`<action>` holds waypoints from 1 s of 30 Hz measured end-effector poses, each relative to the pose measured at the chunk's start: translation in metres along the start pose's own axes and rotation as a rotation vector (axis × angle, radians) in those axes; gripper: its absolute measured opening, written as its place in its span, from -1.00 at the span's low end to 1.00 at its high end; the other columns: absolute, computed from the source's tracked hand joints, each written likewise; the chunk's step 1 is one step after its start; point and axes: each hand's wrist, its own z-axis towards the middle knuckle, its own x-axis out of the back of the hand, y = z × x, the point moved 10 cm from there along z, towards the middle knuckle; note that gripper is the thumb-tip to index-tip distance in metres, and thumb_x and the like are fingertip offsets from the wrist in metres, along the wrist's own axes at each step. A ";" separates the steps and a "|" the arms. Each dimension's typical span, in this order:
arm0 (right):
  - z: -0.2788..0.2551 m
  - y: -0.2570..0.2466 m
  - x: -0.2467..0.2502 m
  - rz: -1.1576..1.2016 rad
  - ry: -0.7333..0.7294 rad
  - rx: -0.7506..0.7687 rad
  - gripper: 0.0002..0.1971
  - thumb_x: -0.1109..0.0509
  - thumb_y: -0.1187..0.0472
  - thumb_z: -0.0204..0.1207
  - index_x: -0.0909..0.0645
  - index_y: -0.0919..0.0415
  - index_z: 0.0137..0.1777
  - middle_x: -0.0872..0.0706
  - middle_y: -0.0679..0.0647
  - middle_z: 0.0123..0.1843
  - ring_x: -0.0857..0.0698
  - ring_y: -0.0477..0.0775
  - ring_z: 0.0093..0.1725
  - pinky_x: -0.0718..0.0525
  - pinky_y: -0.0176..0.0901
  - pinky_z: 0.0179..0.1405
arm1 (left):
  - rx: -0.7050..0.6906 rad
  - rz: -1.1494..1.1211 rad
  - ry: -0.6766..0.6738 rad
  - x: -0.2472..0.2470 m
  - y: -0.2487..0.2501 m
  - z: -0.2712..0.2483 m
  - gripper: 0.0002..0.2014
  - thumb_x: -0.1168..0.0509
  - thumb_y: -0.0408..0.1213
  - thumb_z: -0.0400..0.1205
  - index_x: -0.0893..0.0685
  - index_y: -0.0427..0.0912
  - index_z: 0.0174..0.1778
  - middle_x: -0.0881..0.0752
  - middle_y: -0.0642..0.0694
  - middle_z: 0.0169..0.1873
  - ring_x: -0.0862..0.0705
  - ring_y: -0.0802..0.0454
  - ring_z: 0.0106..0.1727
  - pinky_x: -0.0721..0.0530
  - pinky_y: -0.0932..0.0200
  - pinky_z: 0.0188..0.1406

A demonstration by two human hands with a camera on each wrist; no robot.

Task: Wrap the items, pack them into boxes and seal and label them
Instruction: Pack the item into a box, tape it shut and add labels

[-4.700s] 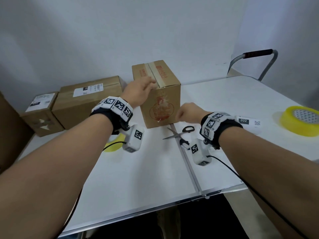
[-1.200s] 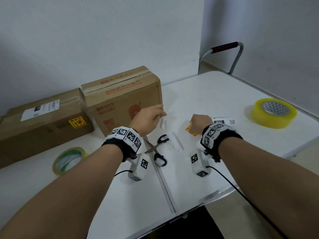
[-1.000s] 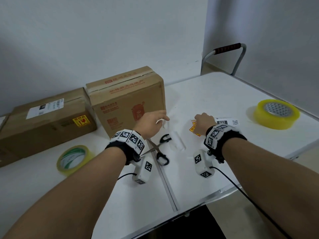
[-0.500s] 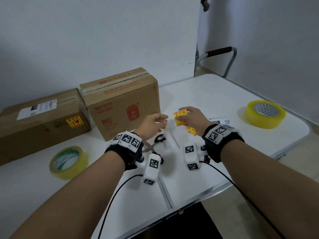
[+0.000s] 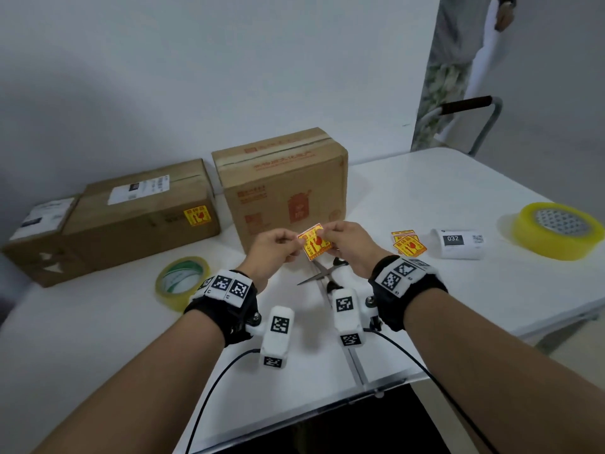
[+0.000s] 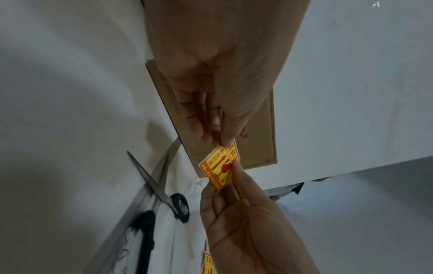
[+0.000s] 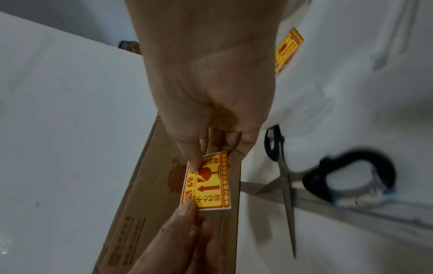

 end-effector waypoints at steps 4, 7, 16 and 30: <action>-0.002 0.006 -0.023 -0.025 -0.038 0.007 -0.84 -0.36 0.38 0.62 -0.60 0.18 -0.19 -0.69 0.10 -0.21 -0.65 -0.05 -0.25 -0.65 -0.37 -0.24 | 0.024 0.077 -0.036 0.013 -0.010 -0.013 -0.89 -0.43 -0.43 0.60 -0.64 -0.22 -0.18 -0.68 -0.13 -0.28 -0.61 0.13 -0.32 -0.60 0.43 -0.36; -0.004 0.008 -0.037 -0.129 -0.043 0.040 -0.80 -0.34 0.41 0.61 -0.63 0.16 -0.20 -0.68 0.07 -0.24 -0.62 -0.06 -0.27 -0.60 -0.42 -0.30 | 0.058 0.149 -0.072 0.021 -0.018 -0.019 -0.86 -0.45 -0.39 0.59 -0.64 -0.16 -0.24 -0.68 -0.12 -0.27 -0.60 0.13 -0.32 -0.57 0.39 -0.34; -0.006 0.003 -0.058 -0.363 -0.078 0.111 -0.86 -0.33 0.39 0.62 -0.72 0.26 0.03 -0.73 0.13 -0.08 -0.65 -0.04 -0.14 -0.57 -0.37 -0.18 | 0.052 0.132 -0.033 0.045 -0.013 -0.019 -0.95 -0.39 -0.32 0.65 -0.76 -0.20 -0.07 -0.75 -0.05 -0.22 -0.64 0.18 -0.23 -0.60 0.44 -0.25; -0.014 -0.005 -0.063 -0.480 -0.132 0.178 -0.91 -0.39 0.36 0.56 -0.72 0.22 -0.03 -0.74 0.07 -0.20 -0.69 -0.07 -0.26 -0.70 -0.16 -0.03 | 0.078 0.149 -0.070 0.049 -0.020 -0.023 -0.86 -0.40 -0.31 0.64 -0.79 -0.30 0.02 -0.81 -0.02 -0.22 -0.68 0.21 -0.25 -0.63 0.38 -0.16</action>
